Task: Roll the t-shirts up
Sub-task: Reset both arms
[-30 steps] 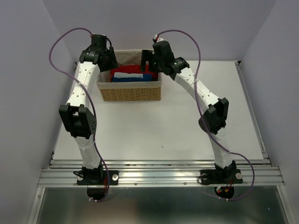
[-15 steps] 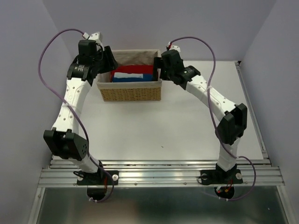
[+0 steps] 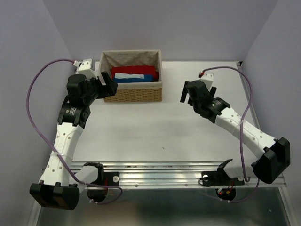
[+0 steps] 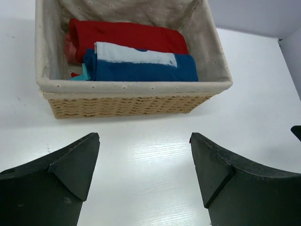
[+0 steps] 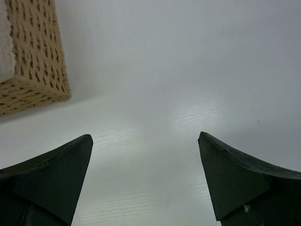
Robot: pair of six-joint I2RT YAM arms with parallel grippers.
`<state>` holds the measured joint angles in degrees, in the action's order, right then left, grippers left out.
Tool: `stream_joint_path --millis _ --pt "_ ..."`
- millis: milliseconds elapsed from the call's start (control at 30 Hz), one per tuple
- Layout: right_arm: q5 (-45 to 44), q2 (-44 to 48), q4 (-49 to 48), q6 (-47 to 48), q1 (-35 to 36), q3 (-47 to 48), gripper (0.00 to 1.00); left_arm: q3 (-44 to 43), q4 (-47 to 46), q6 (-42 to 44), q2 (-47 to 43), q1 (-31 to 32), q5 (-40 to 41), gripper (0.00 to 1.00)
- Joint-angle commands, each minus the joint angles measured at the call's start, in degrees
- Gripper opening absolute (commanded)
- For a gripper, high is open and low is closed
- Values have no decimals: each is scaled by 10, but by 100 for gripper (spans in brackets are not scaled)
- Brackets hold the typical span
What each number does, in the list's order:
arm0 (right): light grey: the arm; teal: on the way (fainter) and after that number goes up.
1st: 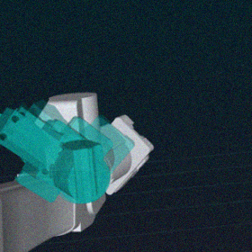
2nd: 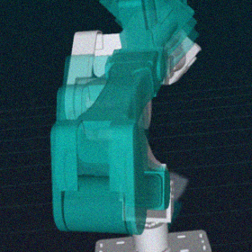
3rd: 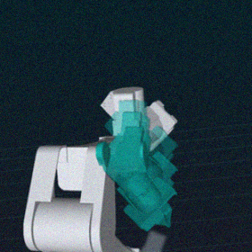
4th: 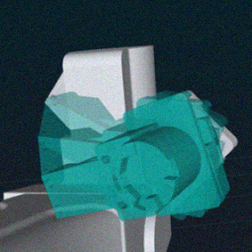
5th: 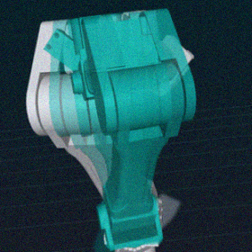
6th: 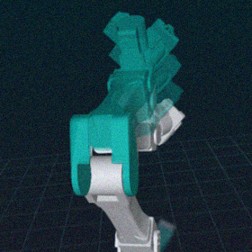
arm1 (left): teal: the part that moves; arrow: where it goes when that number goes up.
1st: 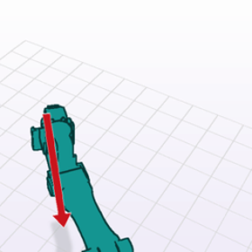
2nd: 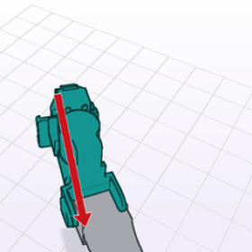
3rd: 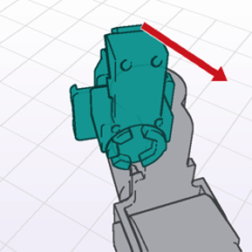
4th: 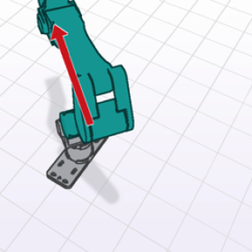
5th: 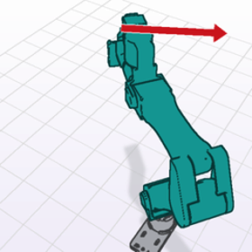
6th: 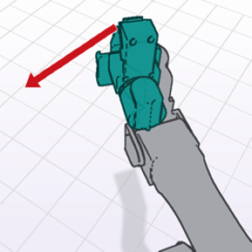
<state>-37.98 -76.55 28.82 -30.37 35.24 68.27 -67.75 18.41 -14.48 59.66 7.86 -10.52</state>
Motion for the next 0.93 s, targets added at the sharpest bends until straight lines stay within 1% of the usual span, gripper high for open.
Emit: stream_joint_path --millis 0,33,167,333,533,700,900 --pt "-54 76 -16 -37 0 -66 100 45 -62 -5 -39 -1 -12 89" --pt "-57 88 -14 -47 0 -92 100 60 -65 -16 -52 -1 -8 89" --pt "-67 137 -6 -64 0 -142 100 95 -84 -41 -83 -1 10 90" --pt "-74 183 0 -91 0 -186 100 122 -84 -51 -110 -1 22 90" --pt "-78 207 4 -98 0 -209 100 144 -77 -63 -132 -1 15 90" --pt "-85 219 4 -103 0 -217 100 179 -91 -70 -168 -1 38 90" --pt "-83 227 3 -116 0 -226 100 196 -99 -89 -174 -1 5 91"
